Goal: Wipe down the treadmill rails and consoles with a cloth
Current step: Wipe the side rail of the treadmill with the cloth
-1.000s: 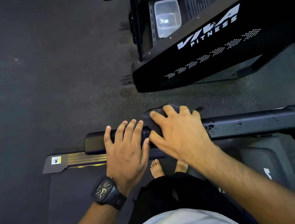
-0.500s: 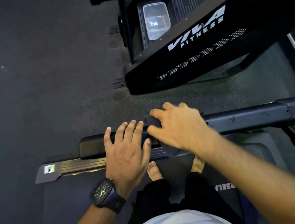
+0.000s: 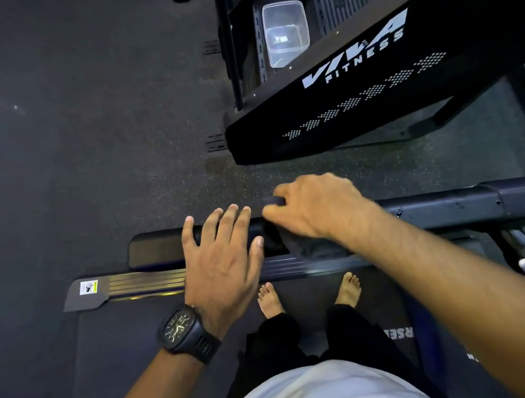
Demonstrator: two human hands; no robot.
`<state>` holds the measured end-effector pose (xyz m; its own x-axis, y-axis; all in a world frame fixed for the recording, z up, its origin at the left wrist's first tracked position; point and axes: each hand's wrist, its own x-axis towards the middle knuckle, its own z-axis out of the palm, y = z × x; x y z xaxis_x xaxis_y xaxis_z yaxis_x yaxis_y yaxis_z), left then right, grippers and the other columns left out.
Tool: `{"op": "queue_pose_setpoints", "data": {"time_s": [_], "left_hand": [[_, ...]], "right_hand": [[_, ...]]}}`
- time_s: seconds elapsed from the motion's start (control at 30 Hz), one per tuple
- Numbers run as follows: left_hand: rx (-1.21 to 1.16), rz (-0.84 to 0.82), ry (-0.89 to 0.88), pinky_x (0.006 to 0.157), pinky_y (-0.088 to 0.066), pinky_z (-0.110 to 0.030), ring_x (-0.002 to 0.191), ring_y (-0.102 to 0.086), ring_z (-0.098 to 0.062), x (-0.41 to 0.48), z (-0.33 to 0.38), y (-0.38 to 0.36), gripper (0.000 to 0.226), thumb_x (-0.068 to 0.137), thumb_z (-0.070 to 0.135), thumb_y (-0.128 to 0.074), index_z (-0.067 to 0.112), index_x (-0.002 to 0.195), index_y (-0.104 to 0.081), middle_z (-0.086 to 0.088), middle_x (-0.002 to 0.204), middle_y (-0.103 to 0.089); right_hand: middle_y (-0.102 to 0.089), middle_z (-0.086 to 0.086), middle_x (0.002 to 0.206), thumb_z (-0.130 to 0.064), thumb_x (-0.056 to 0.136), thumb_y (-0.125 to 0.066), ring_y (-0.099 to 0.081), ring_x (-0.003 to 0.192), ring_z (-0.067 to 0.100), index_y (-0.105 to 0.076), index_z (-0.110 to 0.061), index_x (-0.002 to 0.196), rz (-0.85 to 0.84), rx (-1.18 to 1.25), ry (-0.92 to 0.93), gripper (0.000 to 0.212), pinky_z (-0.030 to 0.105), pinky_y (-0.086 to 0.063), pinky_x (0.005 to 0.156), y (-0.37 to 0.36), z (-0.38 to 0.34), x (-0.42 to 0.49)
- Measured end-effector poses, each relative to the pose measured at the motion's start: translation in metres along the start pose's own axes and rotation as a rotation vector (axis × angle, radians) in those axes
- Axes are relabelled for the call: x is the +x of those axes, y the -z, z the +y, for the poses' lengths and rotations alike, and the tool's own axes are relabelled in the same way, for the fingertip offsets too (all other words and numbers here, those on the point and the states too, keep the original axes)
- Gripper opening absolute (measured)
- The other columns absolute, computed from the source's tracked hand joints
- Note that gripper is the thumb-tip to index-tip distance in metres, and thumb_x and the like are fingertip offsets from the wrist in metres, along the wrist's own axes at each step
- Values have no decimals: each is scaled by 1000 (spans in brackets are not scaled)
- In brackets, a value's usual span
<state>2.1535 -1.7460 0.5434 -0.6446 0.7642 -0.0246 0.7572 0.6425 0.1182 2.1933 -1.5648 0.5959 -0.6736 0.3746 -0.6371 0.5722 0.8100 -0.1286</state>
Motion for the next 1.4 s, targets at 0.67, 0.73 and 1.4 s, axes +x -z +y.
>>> {"op": "queue_pose_setpoints", "data": {"time_s": [0.67, 0.73, 1.4], "left_hand": [[-7, -20, 44, 116, -21, -59, 133, -48, -26, 1, 14, 2, 55, 100, 43, -30, 14, 141, -52, -3, 142, -55], [2, -27, 32, 115, -21, -60, 133, -47, -26, 1, 15, 1, 56, 100, 43, -29, 14, 142, -52, -4, 142, -55], [-13, -57, 14, 116, -20, -61, 137, -44, -27, 1, 28, 0, 57, 100, 45, -27, 15, 144, -48, -4, 146, -52]], "right_hand": [[-49, 9, 136, -57, 99, -29, -49, 119, 38, -44, -25, 142, 246, -120, -92, 56, 55, -41, 96, -22, 11, -49], [-45, 6, 143, -58, 99, -29, -47, 124, 37, -37, -29, 148, 251, -111, 8, 57, 56, -38, 100, -24, 5, -49], [-60, 13, 131, -59, 97, -26, -56, 117, 41, -58, -20, 137, -48, -62, -172, 64, 53, -49, 95, 7, 40, -3]]}}
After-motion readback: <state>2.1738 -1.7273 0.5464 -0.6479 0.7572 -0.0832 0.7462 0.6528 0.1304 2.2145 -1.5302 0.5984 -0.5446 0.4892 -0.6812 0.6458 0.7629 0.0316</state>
